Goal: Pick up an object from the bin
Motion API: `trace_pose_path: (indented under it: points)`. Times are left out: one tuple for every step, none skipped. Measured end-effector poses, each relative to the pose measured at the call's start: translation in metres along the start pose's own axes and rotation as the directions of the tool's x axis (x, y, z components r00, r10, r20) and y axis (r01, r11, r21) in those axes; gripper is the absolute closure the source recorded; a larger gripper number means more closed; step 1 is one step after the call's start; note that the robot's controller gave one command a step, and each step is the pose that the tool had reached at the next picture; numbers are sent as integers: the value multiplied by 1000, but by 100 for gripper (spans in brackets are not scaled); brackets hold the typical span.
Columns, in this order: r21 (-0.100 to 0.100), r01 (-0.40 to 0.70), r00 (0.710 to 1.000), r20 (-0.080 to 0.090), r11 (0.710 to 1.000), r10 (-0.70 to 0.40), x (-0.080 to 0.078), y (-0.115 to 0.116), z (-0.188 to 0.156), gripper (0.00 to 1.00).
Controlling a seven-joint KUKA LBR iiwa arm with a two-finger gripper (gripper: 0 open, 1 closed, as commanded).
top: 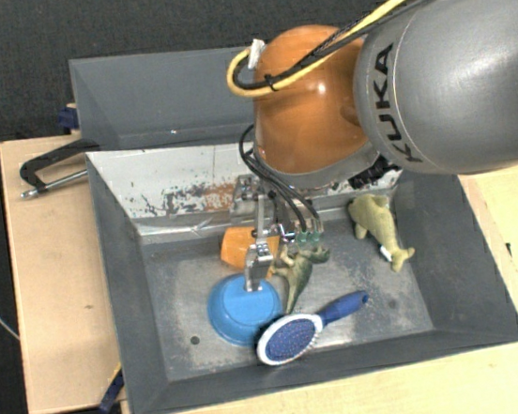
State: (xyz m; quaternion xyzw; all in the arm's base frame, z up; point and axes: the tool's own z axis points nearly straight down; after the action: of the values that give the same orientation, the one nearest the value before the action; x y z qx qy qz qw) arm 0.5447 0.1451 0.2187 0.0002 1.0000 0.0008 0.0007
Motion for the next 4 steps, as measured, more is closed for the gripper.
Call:
trace_pose_path:
  points:
    - [-3,19,1000,15,1000,-19,-22,-27,109,0]
    - [-21,-181,983,7,983,181,-11,-47,130,0]
    - [-13,103,994,27,995,-103,-10,-43,126,0]
    - [-6,323,946,37,946,-323,1,-54,127,0]
